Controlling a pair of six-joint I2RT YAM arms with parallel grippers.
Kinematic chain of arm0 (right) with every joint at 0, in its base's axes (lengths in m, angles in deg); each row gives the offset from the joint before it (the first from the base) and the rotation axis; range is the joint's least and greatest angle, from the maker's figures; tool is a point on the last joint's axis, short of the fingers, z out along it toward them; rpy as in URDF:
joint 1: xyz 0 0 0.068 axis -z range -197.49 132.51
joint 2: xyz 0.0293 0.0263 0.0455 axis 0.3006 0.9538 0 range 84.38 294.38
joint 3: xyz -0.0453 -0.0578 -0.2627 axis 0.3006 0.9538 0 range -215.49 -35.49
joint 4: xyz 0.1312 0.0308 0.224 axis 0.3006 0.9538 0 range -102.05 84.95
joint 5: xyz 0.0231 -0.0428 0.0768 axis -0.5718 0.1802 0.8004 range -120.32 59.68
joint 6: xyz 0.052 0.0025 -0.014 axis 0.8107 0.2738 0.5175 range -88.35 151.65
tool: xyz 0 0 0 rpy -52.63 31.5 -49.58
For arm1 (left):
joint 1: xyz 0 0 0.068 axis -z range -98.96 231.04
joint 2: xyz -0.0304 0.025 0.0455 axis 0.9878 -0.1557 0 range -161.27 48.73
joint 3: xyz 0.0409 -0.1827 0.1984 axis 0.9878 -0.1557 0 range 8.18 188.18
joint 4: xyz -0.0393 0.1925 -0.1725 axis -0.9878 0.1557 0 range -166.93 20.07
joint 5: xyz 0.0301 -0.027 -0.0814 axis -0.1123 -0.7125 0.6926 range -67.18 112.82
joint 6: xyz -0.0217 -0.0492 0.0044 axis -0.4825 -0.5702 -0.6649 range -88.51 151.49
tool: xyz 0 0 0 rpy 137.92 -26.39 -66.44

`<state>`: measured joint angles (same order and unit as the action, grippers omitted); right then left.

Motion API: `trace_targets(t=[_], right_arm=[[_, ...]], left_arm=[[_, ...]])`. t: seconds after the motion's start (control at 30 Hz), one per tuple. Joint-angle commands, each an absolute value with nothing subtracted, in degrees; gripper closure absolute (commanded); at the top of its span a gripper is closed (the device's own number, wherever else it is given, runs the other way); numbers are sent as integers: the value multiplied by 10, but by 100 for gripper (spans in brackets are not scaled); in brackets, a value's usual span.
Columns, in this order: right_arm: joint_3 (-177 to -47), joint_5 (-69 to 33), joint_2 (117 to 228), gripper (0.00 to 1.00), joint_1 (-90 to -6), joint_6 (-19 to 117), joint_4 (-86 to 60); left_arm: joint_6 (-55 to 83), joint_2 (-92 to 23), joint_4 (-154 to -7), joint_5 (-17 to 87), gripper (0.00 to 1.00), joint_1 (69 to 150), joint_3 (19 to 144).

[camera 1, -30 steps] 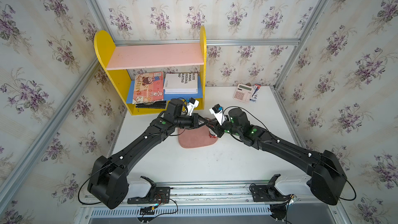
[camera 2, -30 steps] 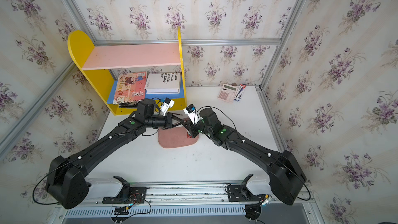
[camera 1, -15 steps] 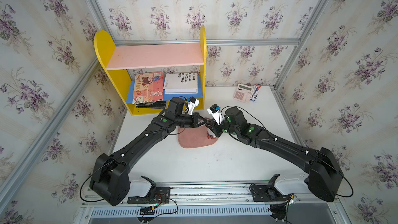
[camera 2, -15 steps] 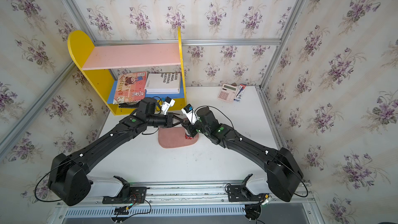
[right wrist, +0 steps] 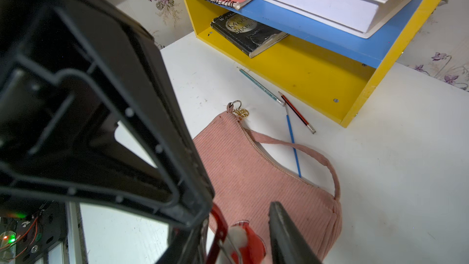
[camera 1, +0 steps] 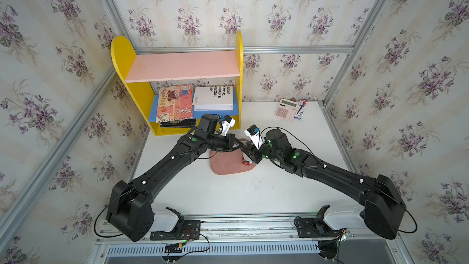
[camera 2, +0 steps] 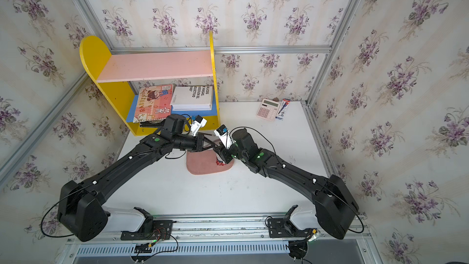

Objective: Remove the decoration from the bag
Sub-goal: Place the decoration item at the center of the board.

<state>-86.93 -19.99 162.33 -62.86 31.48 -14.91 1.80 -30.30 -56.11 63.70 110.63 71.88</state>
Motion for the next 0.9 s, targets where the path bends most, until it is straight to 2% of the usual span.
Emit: trace_targets(t=[0.0, 0.33, 0.57, 0.63, 0.73, 0.77, 0.87], right_arm=[[-864, -214, 1622, 54, -628, 310, -134], [-842, -214, 1616, 40, -628, 300, -140], [-818, -225, 1623, 38, -628, 354, -165], [-811, -242, 1621, 42, -628, 360, -180], [-795, -251, 1607, 63, -628, 354, -214], [-790, -248, 1603, 67, -628, 349, -225], [-785, -230, 1600, 71, -628, 332, -244]], left_arm=[[25, -303, -578, 634, 100, 1103, 721], [57, -310, -573, 642, 100, 1100, 727], [36, -304, -599, 637, 100, 1094, 716], [19, -305, -615, 639, 100, 1094, 710], [14, -307, -632, 642, 100, 1094, 708], [20, -310, -629, 639, 100, 1094, 711], [32, -319, -626, 637, 100, 1091, 726]])
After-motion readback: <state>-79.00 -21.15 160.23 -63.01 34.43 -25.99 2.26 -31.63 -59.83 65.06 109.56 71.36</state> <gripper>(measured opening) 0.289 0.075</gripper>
